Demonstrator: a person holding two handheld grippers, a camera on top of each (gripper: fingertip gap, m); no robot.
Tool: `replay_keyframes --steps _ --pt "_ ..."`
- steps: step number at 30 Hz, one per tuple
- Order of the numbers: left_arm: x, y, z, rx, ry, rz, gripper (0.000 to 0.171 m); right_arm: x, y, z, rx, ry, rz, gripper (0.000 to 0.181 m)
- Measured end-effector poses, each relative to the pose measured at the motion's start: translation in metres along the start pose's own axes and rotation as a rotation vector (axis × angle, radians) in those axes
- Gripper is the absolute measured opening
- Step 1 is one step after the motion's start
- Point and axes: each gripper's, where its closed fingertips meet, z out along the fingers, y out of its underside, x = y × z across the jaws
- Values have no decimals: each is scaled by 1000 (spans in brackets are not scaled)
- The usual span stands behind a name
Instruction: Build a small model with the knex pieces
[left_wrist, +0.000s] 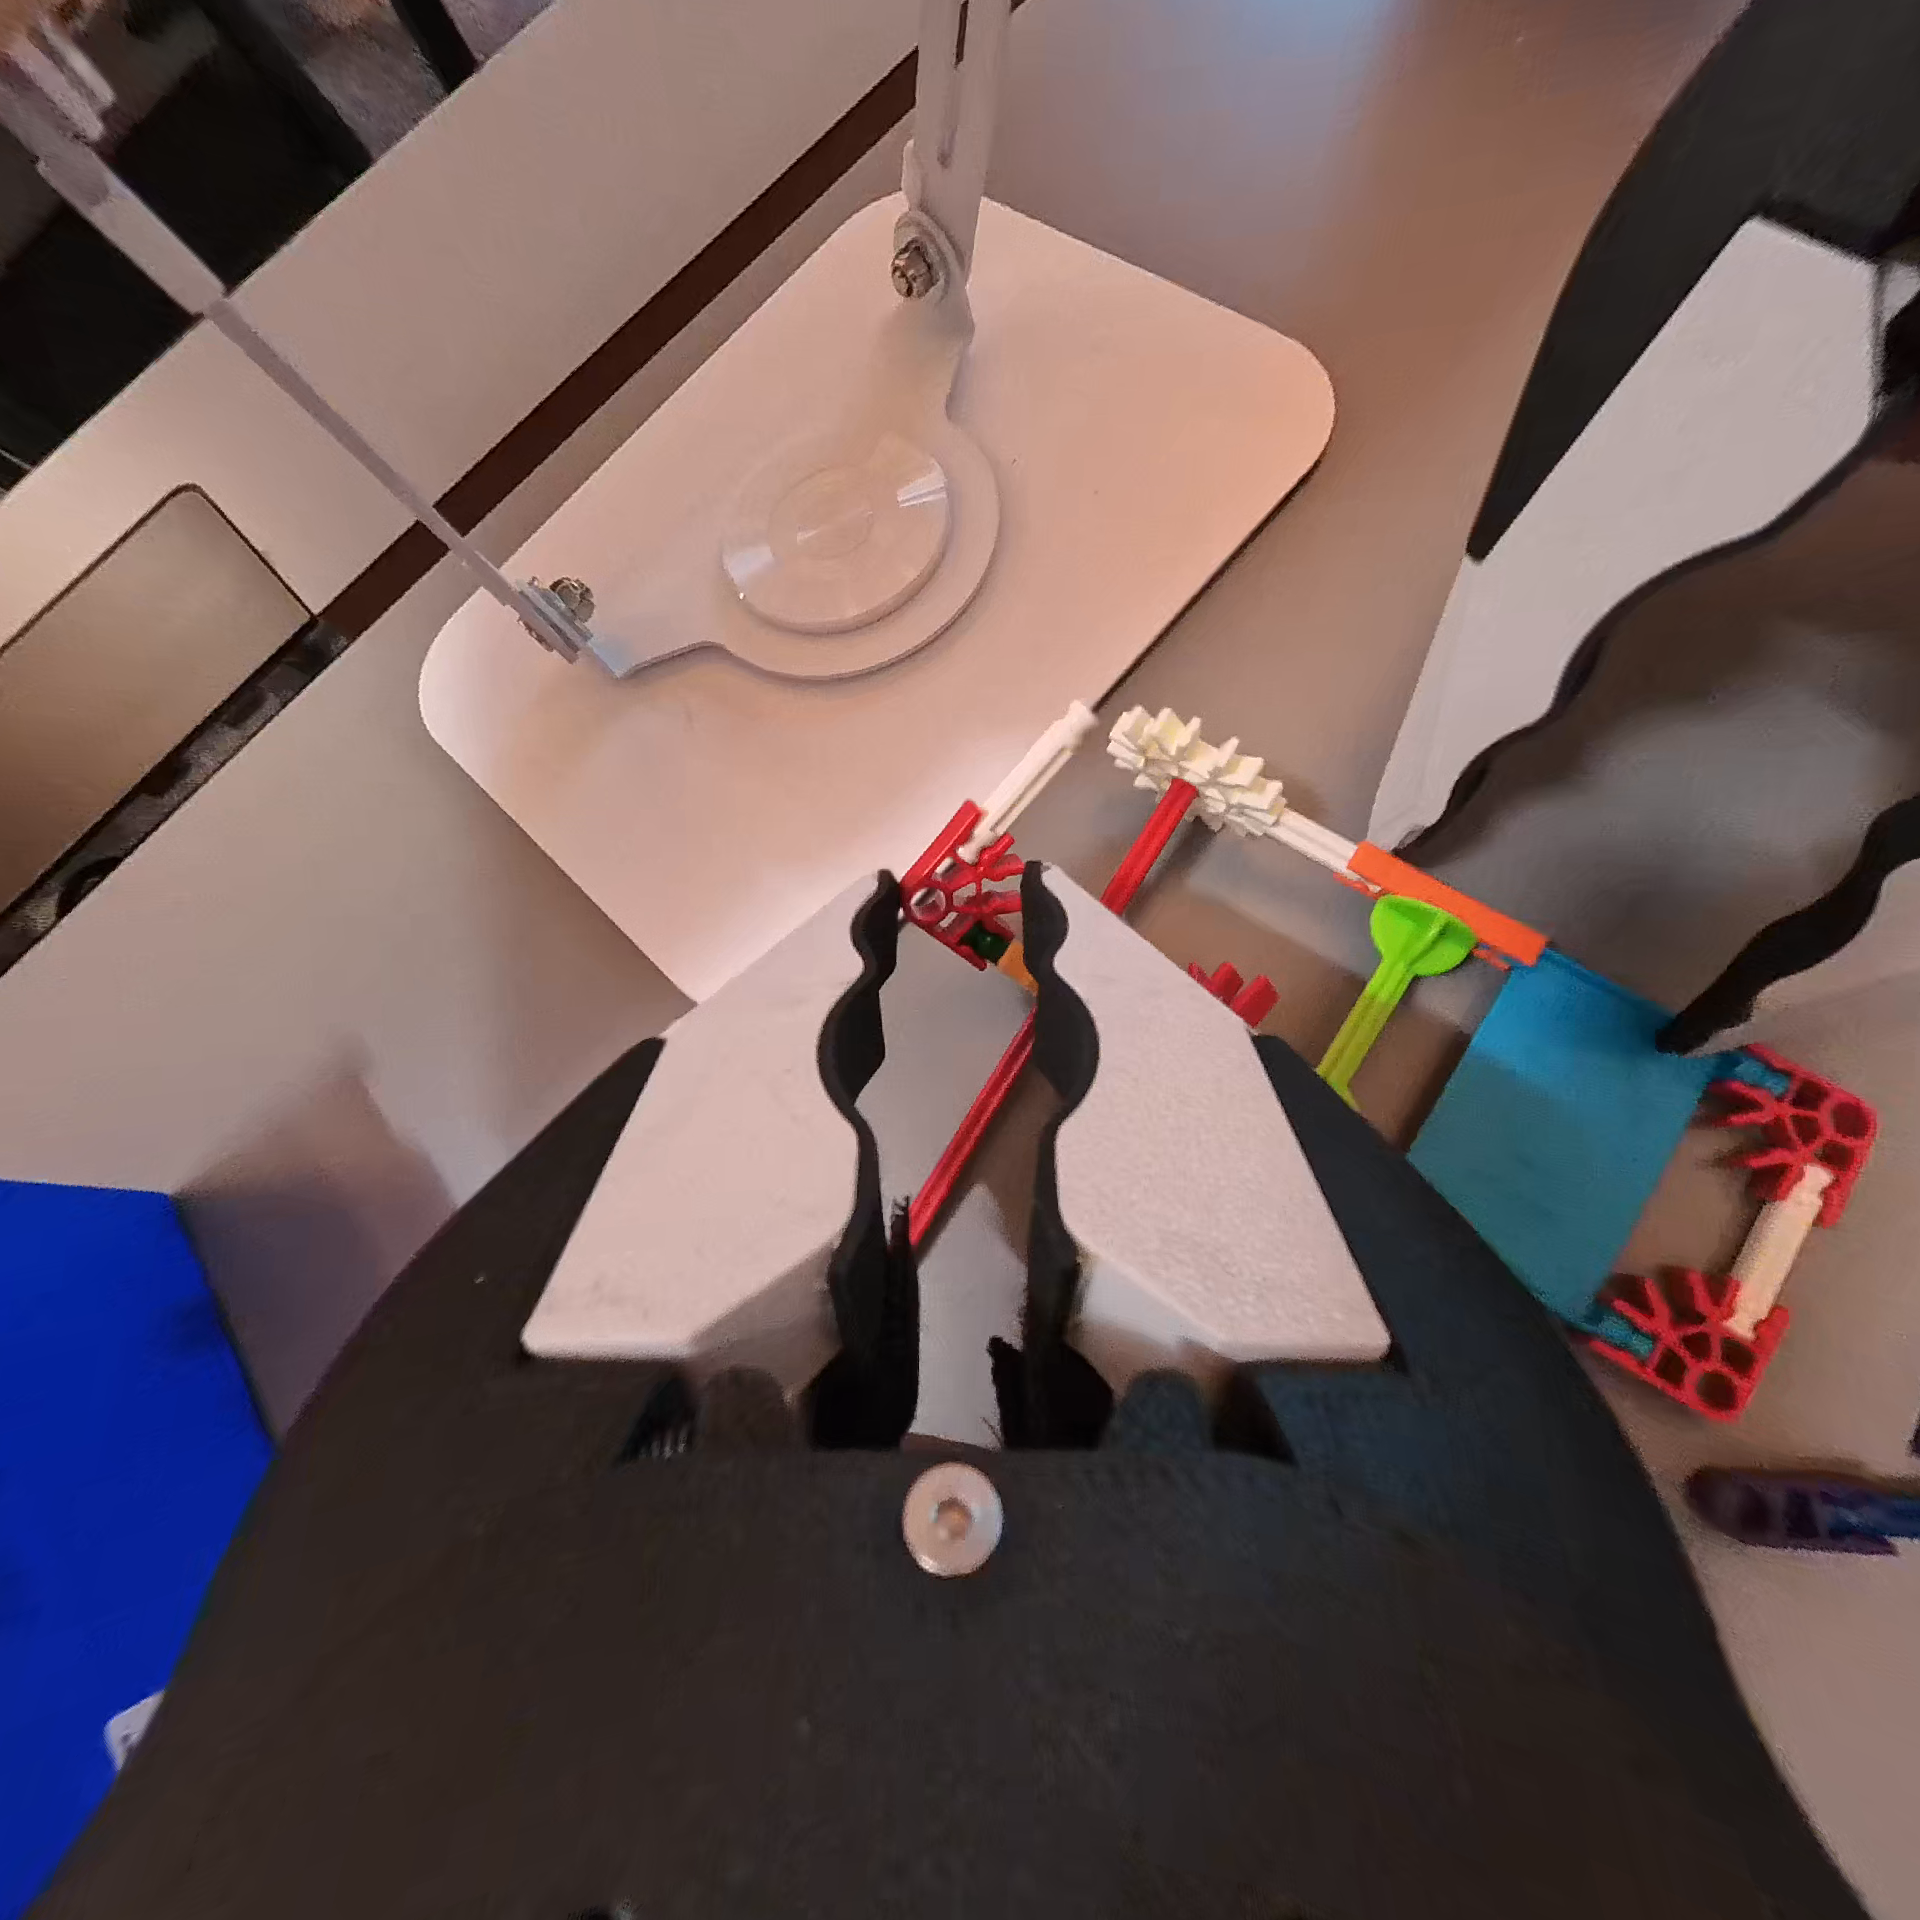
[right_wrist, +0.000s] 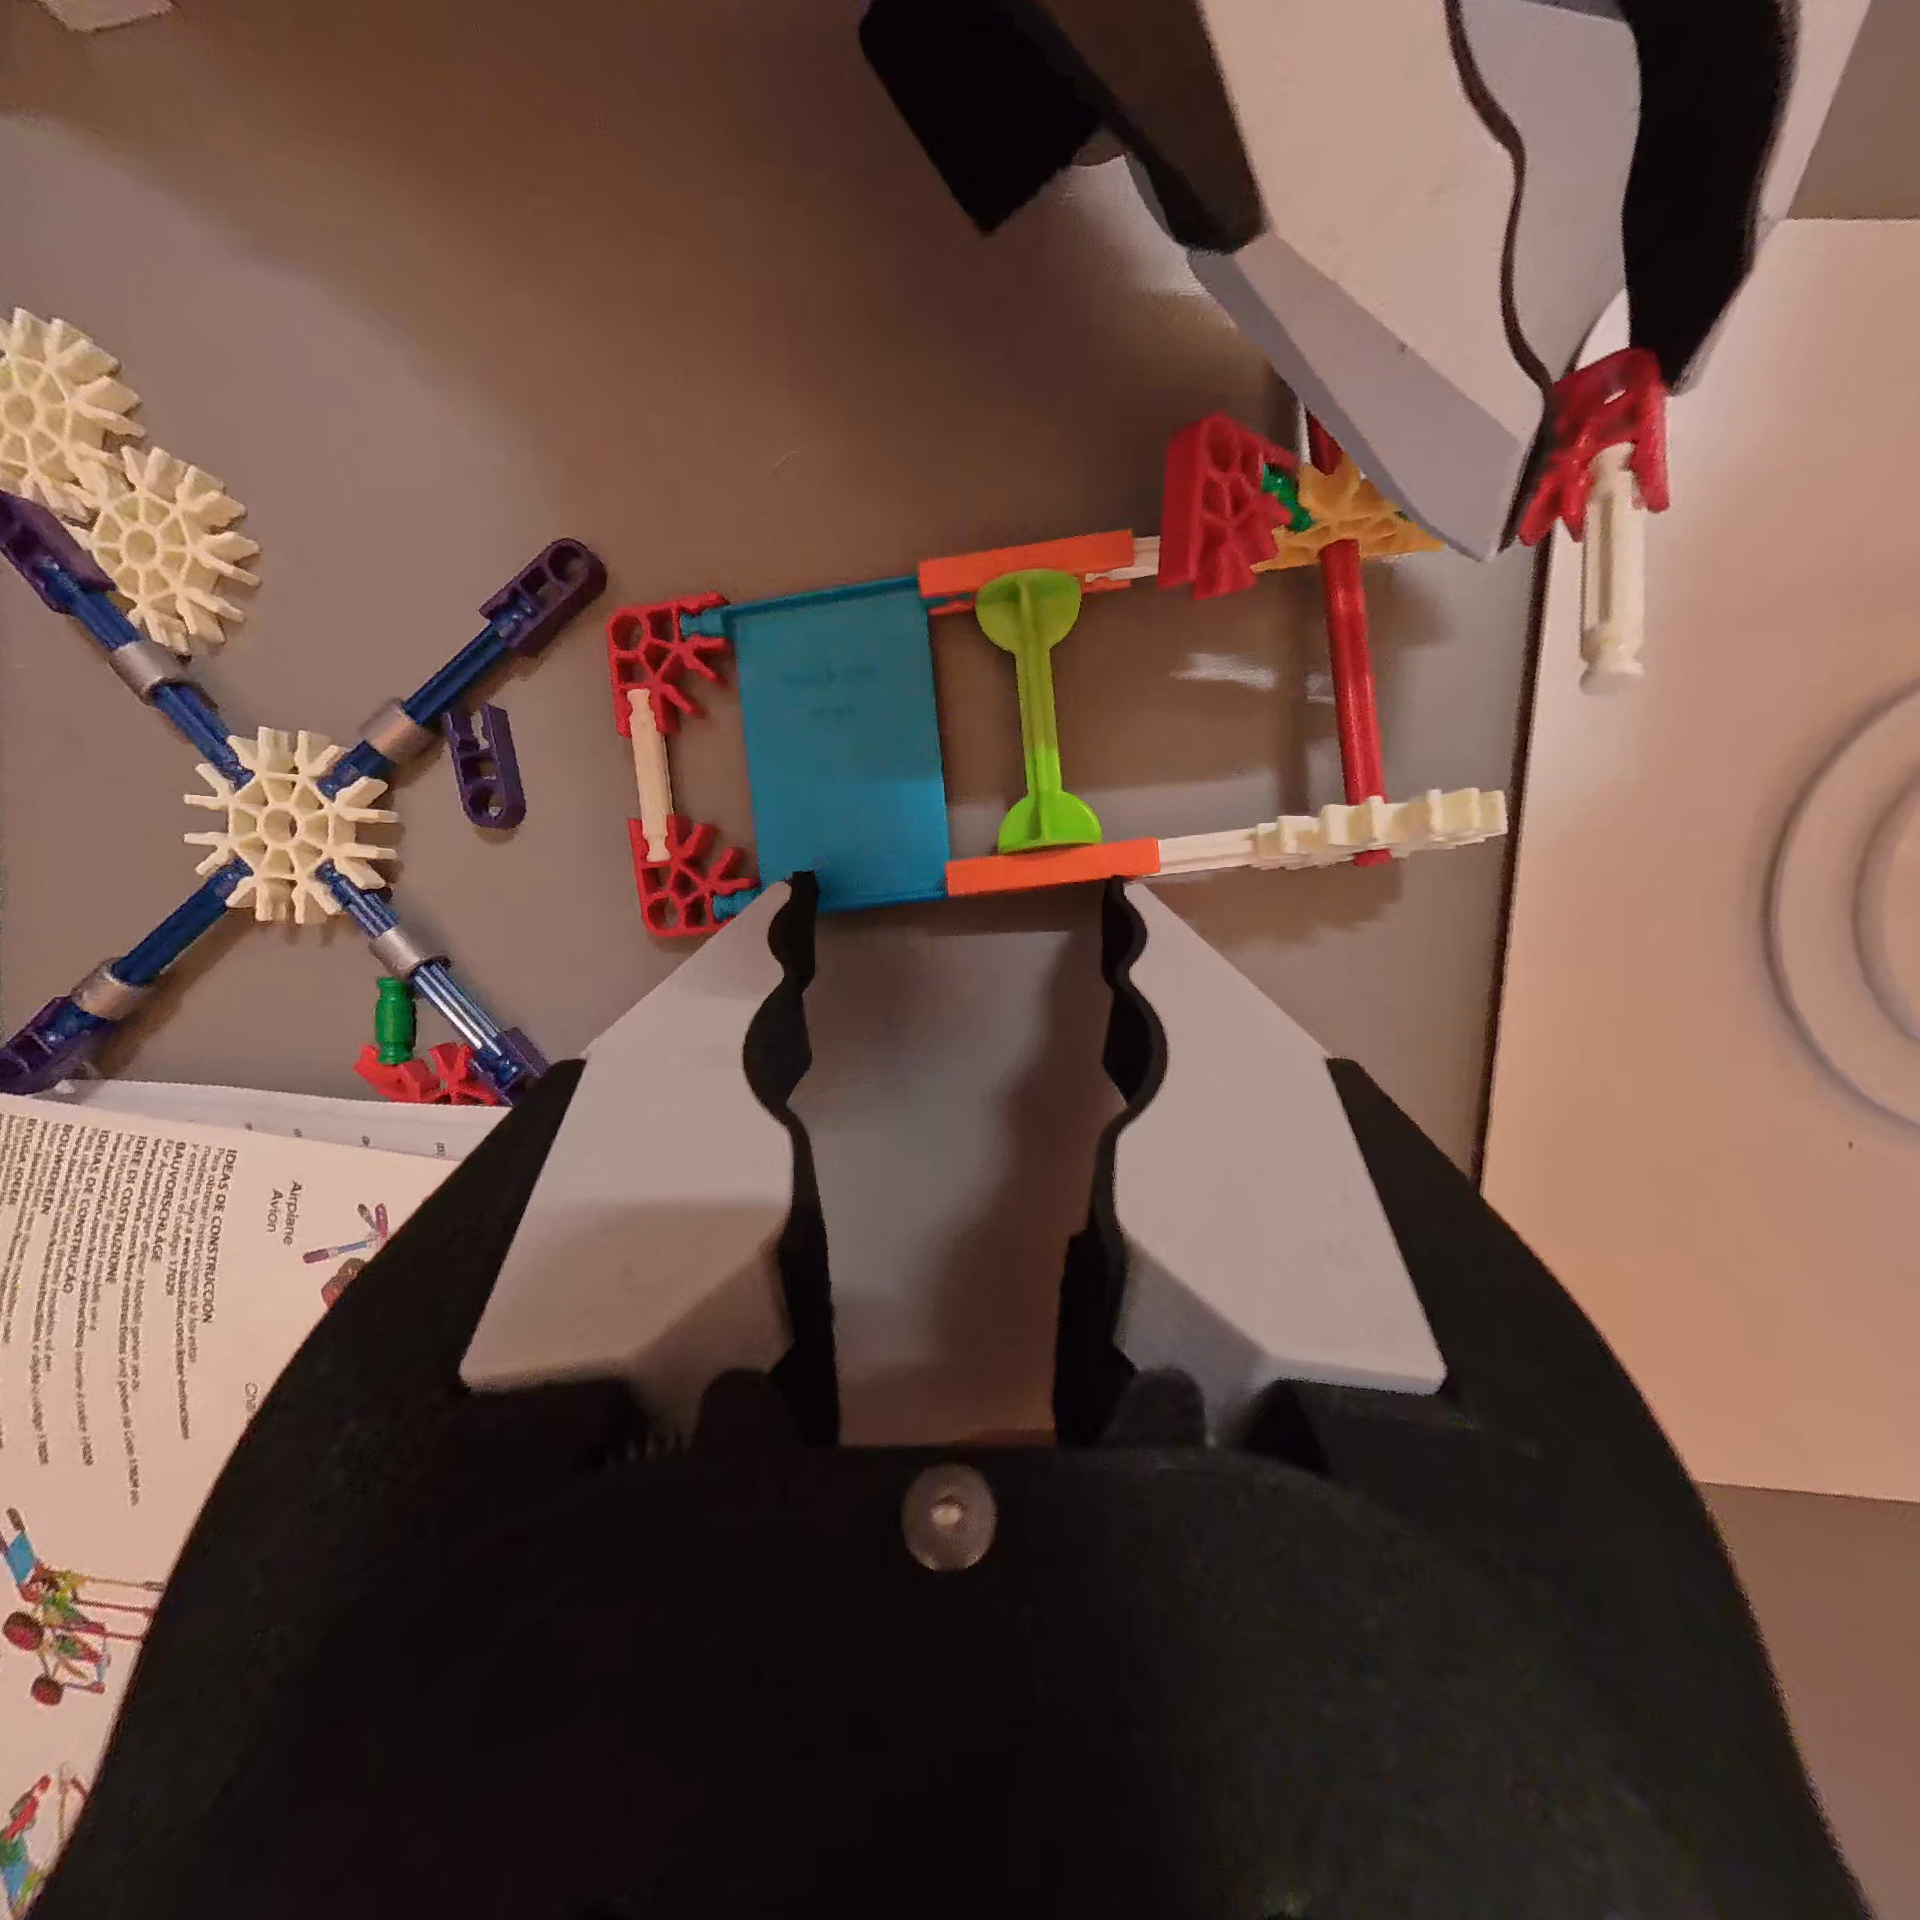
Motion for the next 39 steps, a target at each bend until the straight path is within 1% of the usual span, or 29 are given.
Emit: replay_keyframes --steps 3,6,8,11,15,16,19,21,23,29,31,32,34,35,37,39 --pt "1 -3 -1 25 6 15 22 2 3 -3 2 -2 -4 54" --pt "1 -7 -9 56 37 4 32 3 6 -3 -6 -9 -6 54" --pt "-3 -10 -16 79 58 -45 32 2 8 -6 -10 -14 -11 53" --pt "-14 -8 -21 114 102 -182 28 2 11 -8 -21 -19 -18 53" --pt "-11 -1 -18 103 192 -273 28 3 13 -9 -17 -27 -9 52" --pt "-8 1 -16 92 208 -277 28 3 14 -8 -18 -28 -9 52" --pt "2 5 -10 72 237 -254 20 0 14 -7 -20 -41 -17 48" --pt "3 5 -8 69 231 -248 11 -1 13 -6 -19 -44 -24 48" --pt "4 4 -8 71 230 -249 8 -3 11 -6 -12 -48 -28 46" --pt "2 3 -6 62 188 -227 6 -9 5 -3 2 -70 -29 49" --pt "2 3 -5 54 172 -217 6 -12 3 -2 8 -80 -32 48" --pt "4 3 -5 49 170 -204 2 -13 3 -1 6 -83 -37 46" --pt "3 4 -4 43 140 -168 0 -17 2 -1 6 -94 -48 48" --pt "5 3 -4 46 150 -163 2 -17 2 -1 4 -93 -49 48" --pt "5 2 -4 54 157 -166 16 -11 5 -4 -4 -69 -49 48" --pt "3 -2 -4 83 161 -179 22 -4 4 -11 20 -48 -36 48"
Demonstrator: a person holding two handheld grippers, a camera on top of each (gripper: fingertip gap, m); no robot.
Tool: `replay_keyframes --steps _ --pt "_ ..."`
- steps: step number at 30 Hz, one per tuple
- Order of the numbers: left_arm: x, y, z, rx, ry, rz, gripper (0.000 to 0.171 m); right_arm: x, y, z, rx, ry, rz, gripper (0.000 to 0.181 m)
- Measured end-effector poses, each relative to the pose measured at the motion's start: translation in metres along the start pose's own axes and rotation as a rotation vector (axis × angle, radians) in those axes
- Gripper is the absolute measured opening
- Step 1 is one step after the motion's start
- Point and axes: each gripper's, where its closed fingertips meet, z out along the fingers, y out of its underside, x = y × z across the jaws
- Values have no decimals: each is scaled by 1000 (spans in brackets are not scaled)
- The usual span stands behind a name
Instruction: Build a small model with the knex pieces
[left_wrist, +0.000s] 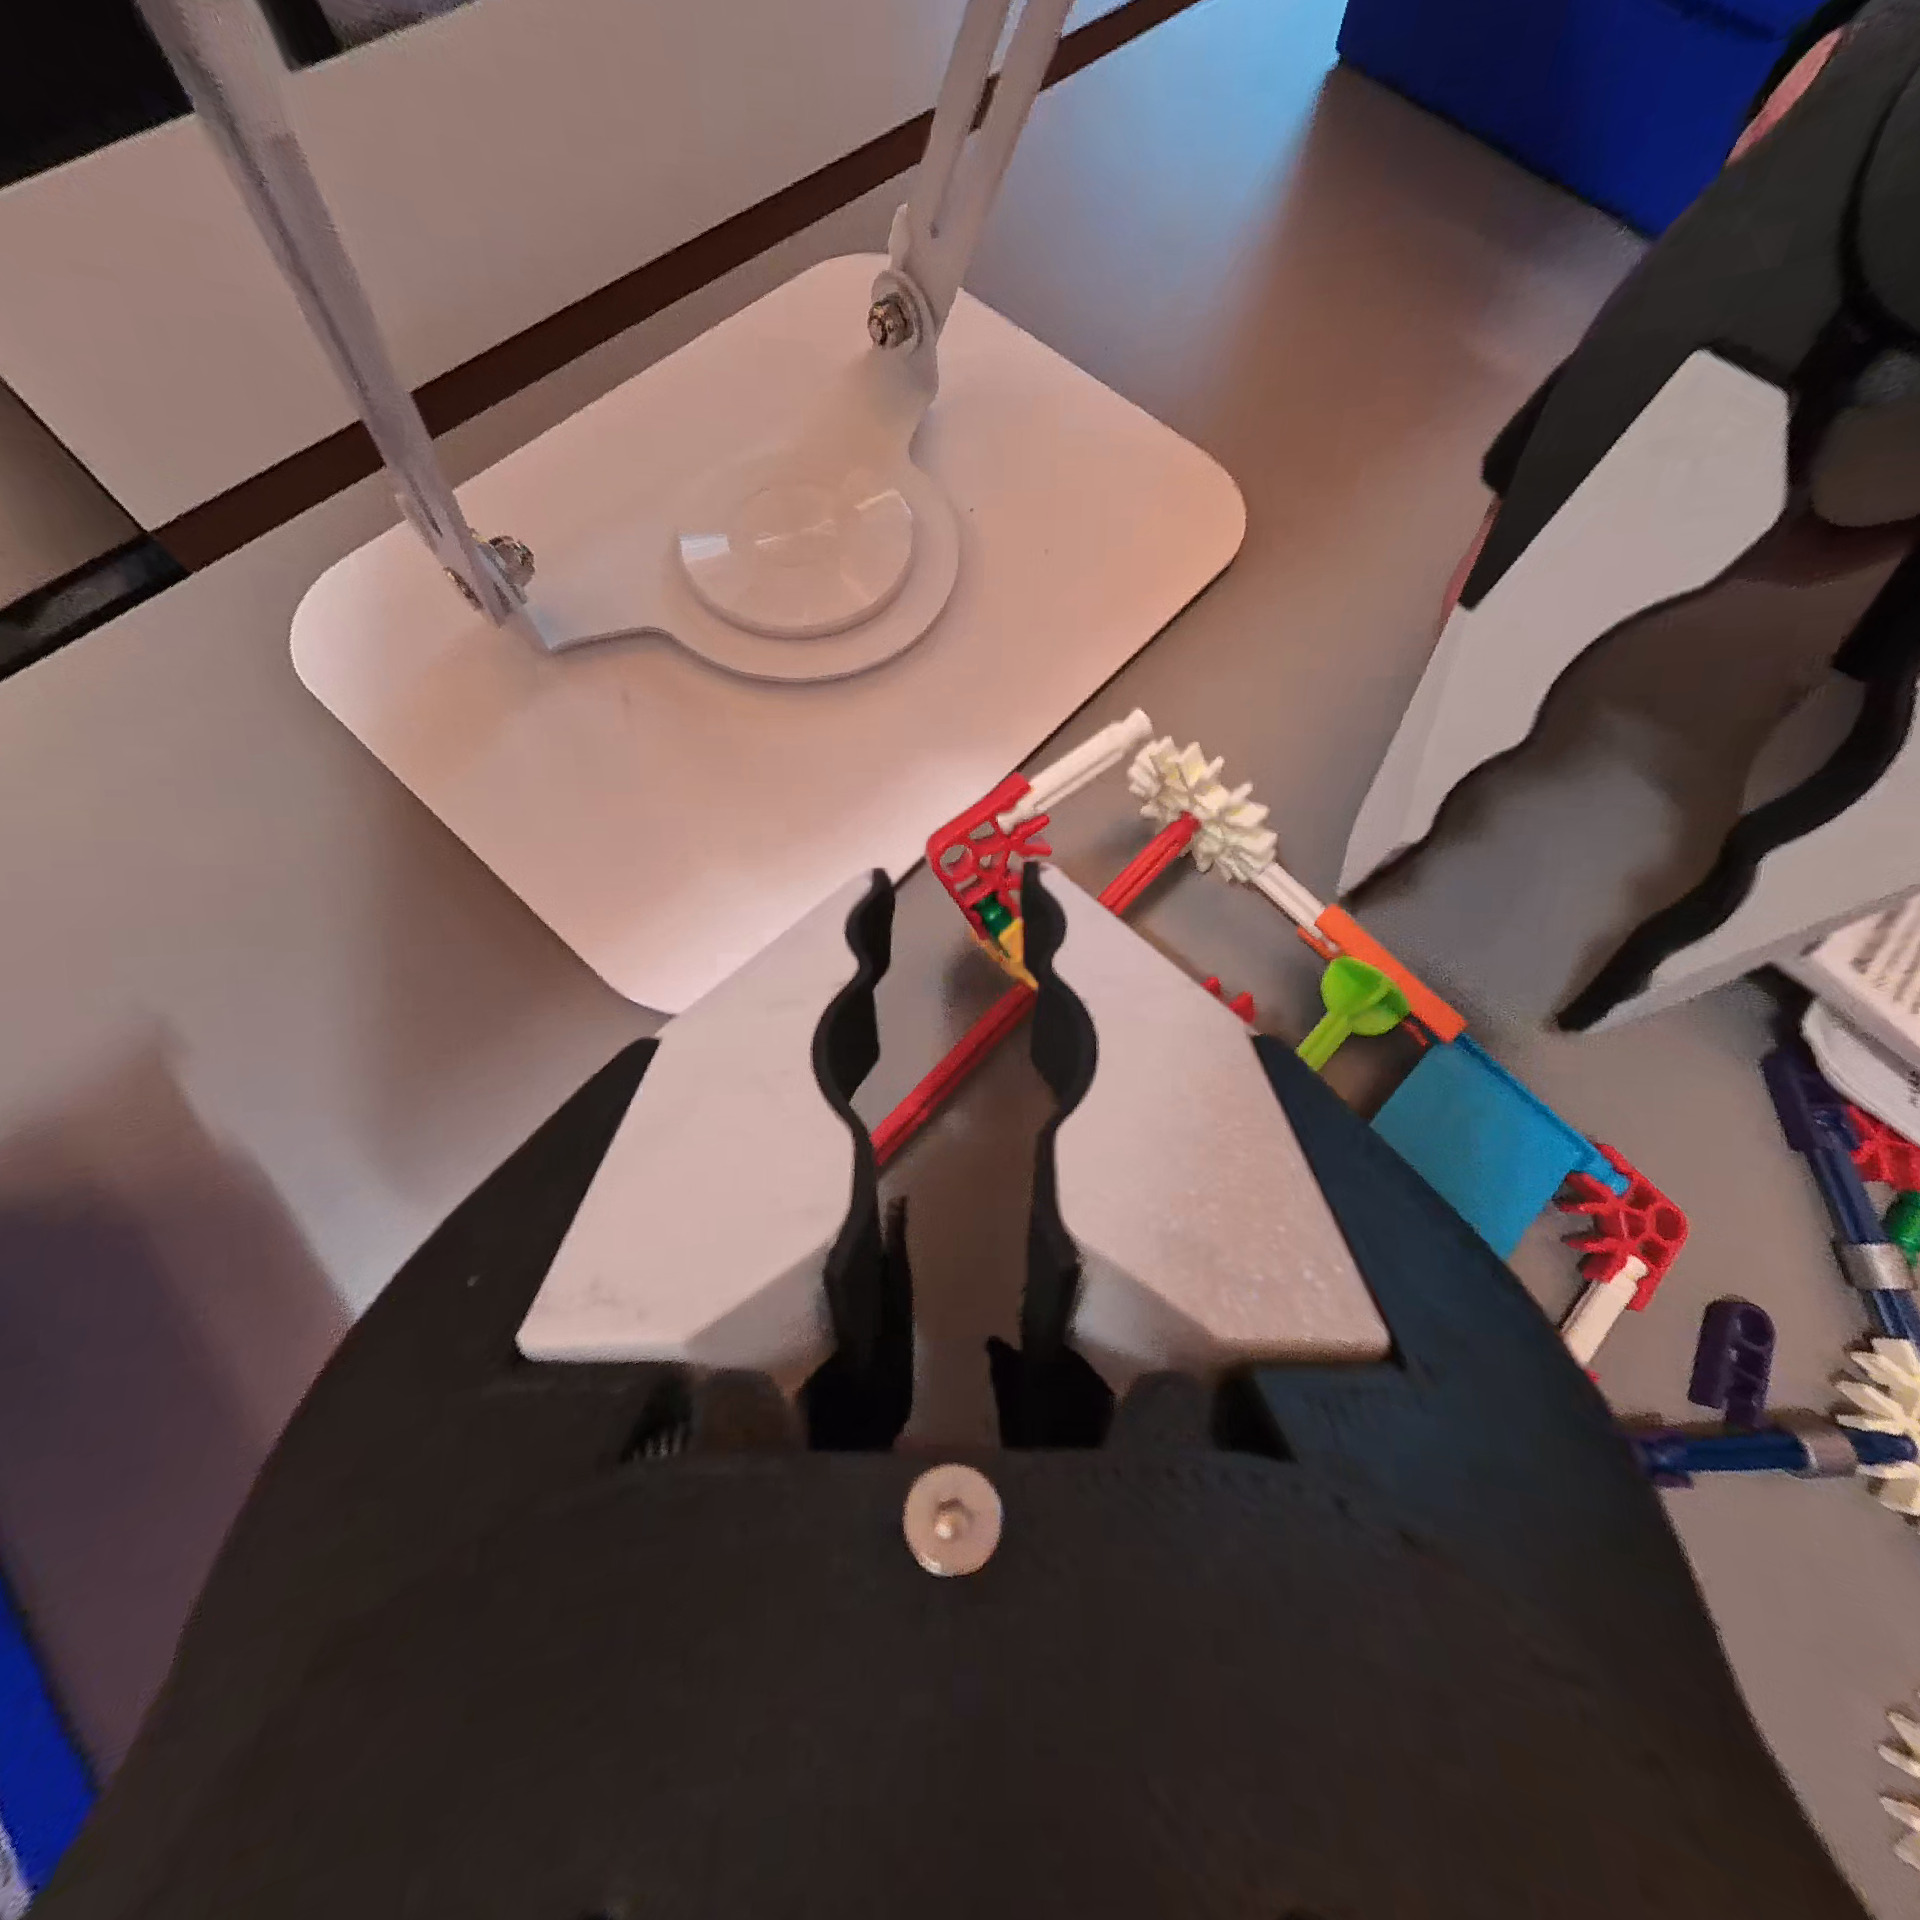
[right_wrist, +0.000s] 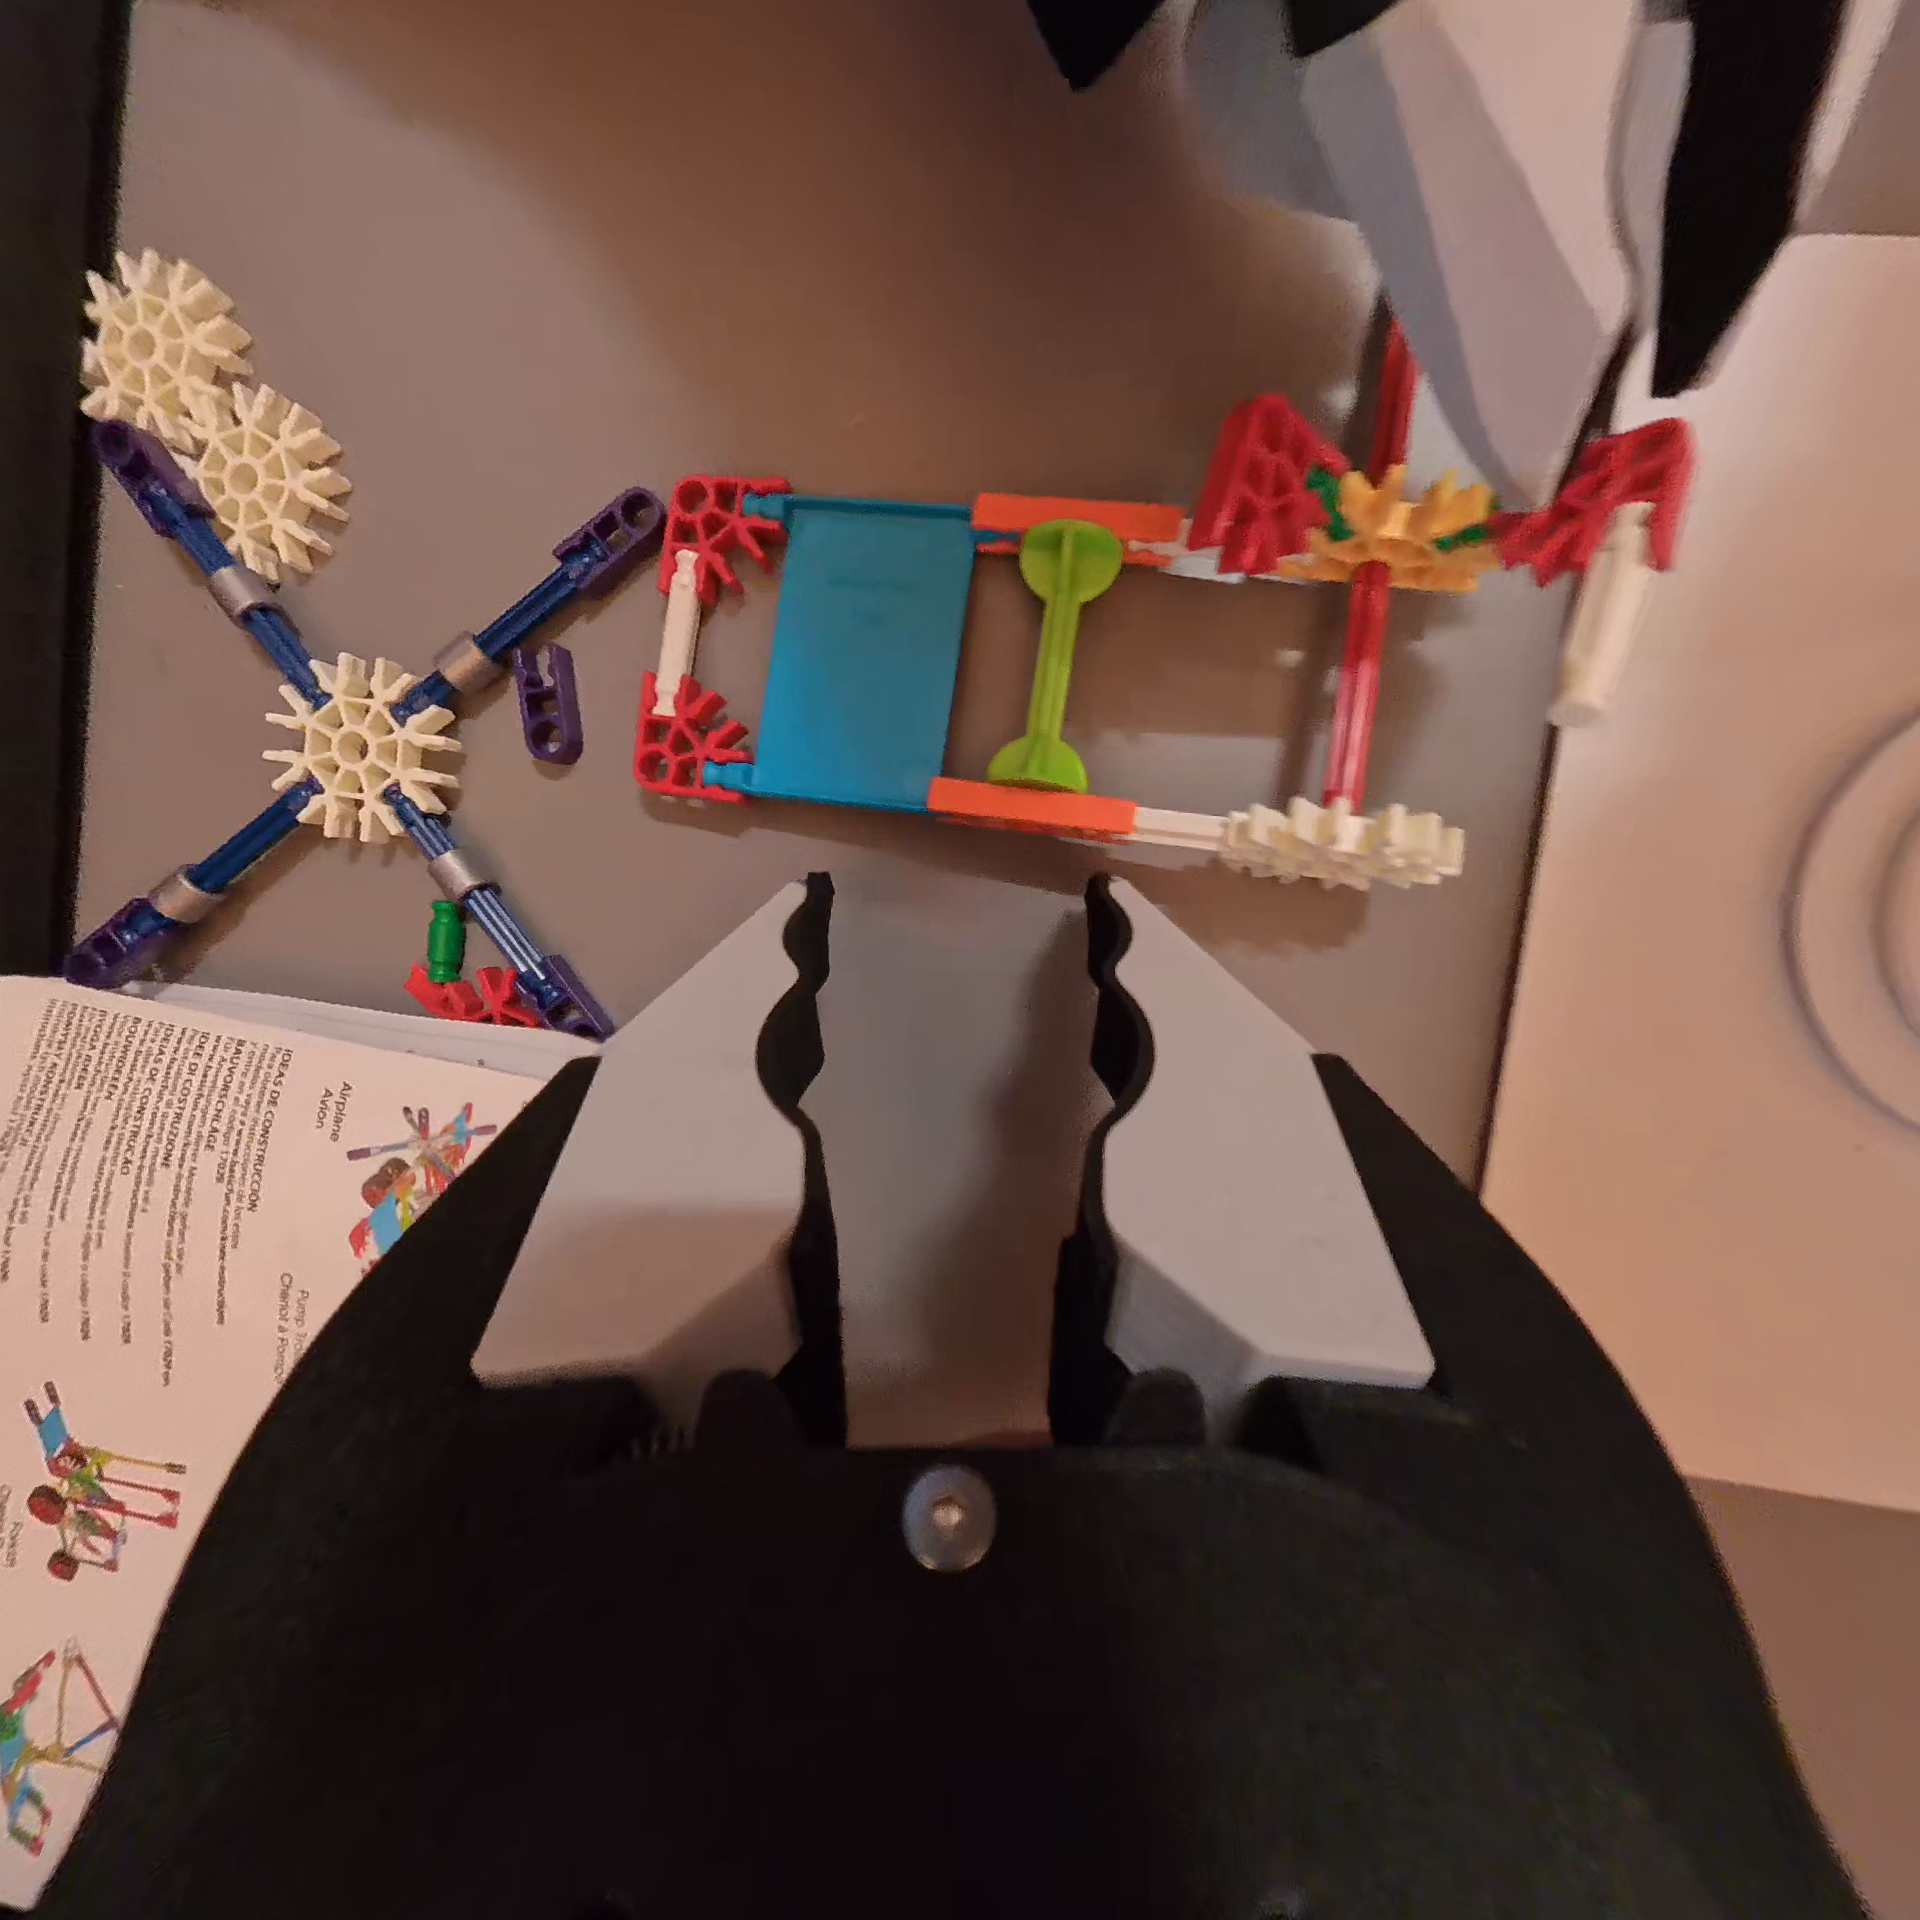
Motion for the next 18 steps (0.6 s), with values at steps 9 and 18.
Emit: replay_keyframes --steps 9,18 --pt "8 -1 10 20 98 -29 14 28 -8 -7 94 100 34 49" --pt "6 -2 10 -11 22 26 13 27 -12 -5 101 109 23 45"
